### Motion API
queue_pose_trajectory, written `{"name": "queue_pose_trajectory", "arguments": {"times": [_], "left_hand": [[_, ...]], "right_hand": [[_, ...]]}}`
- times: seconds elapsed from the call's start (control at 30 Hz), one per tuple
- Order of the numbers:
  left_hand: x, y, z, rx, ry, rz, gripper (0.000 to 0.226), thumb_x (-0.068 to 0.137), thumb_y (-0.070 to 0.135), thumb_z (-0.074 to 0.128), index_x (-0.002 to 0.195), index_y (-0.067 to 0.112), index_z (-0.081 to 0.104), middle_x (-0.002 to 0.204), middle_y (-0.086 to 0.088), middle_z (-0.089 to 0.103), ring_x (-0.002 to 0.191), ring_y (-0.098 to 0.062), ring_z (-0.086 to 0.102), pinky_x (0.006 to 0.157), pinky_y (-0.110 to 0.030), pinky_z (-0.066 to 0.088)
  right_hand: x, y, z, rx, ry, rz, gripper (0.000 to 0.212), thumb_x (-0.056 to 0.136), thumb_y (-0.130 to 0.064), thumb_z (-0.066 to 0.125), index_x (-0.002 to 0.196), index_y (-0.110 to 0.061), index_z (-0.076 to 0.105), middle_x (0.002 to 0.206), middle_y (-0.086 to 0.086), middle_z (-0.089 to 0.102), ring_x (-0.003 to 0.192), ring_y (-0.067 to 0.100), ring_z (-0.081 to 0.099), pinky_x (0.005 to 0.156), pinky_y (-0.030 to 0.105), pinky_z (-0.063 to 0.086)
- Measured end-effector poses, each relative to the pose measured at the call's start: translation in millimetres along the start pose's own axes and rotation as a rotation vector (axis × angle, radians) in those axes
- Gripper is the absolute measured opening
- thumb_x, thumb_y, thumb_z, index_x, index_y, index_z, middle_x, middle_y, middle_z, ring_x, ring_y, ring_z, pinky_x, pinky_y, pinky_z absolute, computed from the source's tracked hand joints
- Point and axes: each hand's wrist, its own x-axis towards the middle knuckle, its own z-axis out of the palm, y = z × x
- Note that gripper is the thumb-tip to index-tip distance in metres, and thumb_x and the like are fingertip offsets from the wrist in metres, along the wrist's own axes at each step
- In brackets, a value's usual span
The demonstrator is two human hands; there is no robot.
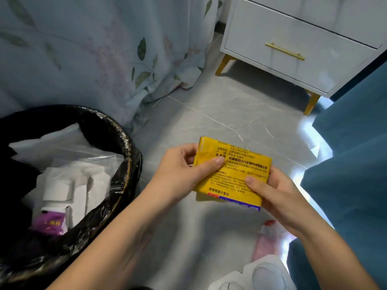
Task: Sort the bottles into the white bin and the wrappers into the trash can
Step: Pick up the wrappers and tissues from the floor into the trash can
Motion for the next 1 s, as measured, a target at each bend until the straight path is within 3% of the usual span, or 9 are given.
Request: {"name": "queue_pose_trajectory", "arguments": {"times": [0.1,0.2,0.3,0.4,0.53,0.63,0.7,0.87,1.0], "left_hand": [[-18,9,-20,0.185,0.152,0.065,0.044,0.065,0.031,0.082,0.103,0.016,0.068,0.097,-0.001,0.075,0.088,-0.013,0.071,0.085,-0.038,0.057],[-54,20,-67,0.342,0.315,0.129,0.053,0.061,0.034,0.078,0.11,0.024,0.06,0.11,0.007,0.067,0.102,-0.009,0.065,0.092,-0.033,0.053],[-100,30,-123,0.314,0.442,0.109,0.023,0.075,0.021,0.078,0.096,0.023,0.068,0.091,0.007,0.073,0.082,-0.001,0.067,0.072,-0.023,0.057],[-133,26,-164,0.297,0.535,0.081,0.013,0.08,0.009,0.071,0.085,0.02,0.069,0.078,0.001,0.074,0.072,-0.004,0.066,0.063,-0.02,0.054],[-141,10,-184,0.429,0.609,0.03,0.008,0.081,0.015,0.072,0.08,0.023,0.07,0.074,0.001,0.073,0.063,-0.003,0.062,0.065,-0.022,0.052],[-144,2,-185,0.48,0.61,0.018,0.003,0.079,0.027,0.072,0.079,0.025,0.07,0.075,0.003,0.074,0.07,-0.009,0.068,0.075,-0.029,0.054],[-148,1,-184,0.546,0.575,0.003,0.001,0.081,0.026,0.071,0.081,0.026,0.07,0.076,0.005,0.073,0.073,-0.008,0.069,0.075,-0.025,0.054],[-157,-1,-186,0.632,0.52,-0.003,0.006,0.083,0.022,0.069,0.086,0.027,0.067,0.076,0.009,0.072,0.069,0.002,0.066,0.062,-0.007,0.049],[-164,-6,-182,0.791,0.42,0.006,0.008,0.083,0.03,0.067,0.091,0.032,0.066,0.081,0.015,0.07,0.075,0.005,0.066,0.074,-0.019,0.055]], "right_hand": [[12,-2,24,-0.1,0.028,-0.085,0.095,0.031,-0.06,0.088,0.109,-0.013,0.062,0.103,0.003,0.074,0.089,0.019,0.072,0.067,0.022,0.057],[29,-16,61,-0.19,-0.002,-0.216,0.09,0.03,-0.068,0.083,0.102,-0.018,0.062,0.095,-0.007,0.075,0.085,0.011,0.072,0.067,0.017,0.056],[52,-42,101,-0.253,0.003,-0.371,0.074,0.041,-0.07,0.079,0.097,-0.024,0.06,0.094,-0.012,0.075,0.085,0.005,0.071,0.072,0.017,0.056],[76,-73,159,-0.491,-0.013,-0.589,0.037,0.072,-0.044,0.076,0.098,-0.029,0.055,0.103,-0.004,0.071,0.092,0.013,0.067,0.085,0.032,0.053],[107,-85,252,-1.089,-0.338,-0.773,0.037,0.086,-0.026,0.065,0.112,-0.009,0.044,0.094,0.013,0.063,0.092,0.033,0.06,0.069,0.035,0.038],[125,-67,300,-1.494,-0.651,-0.726,0.039,0.091,-0.03,0.058,0.117,-0.008,0.039,0.105,0.018,0.063,0.098,0.036,0.059,0.066,0.034,0.037],[134,-48,321,-1.687,-0.775,-0.66,0.044,0.093,-0.03,0.055,0.127,-0.011,0.037,0.115,0.018,0.062,0.103,0.035,0.06,0.068,0.033,0.037],[136,2,363,-1.892,-0.751,-0.747,0.04,0.1,-0.024,0.03,0.139,-0.015,0.033,0.135,0.016,0.049,0.122,0.033,0.049,0.092,0.04,0.042],[139,38,370,-1.926,-0.688,-0.677,0.04,0.1,-0.028,0.031,0.139,-0.018,0.036,0.139,0.012,0.043,0.128,0.032,0.038,0.096,0.043,0.039]]}}
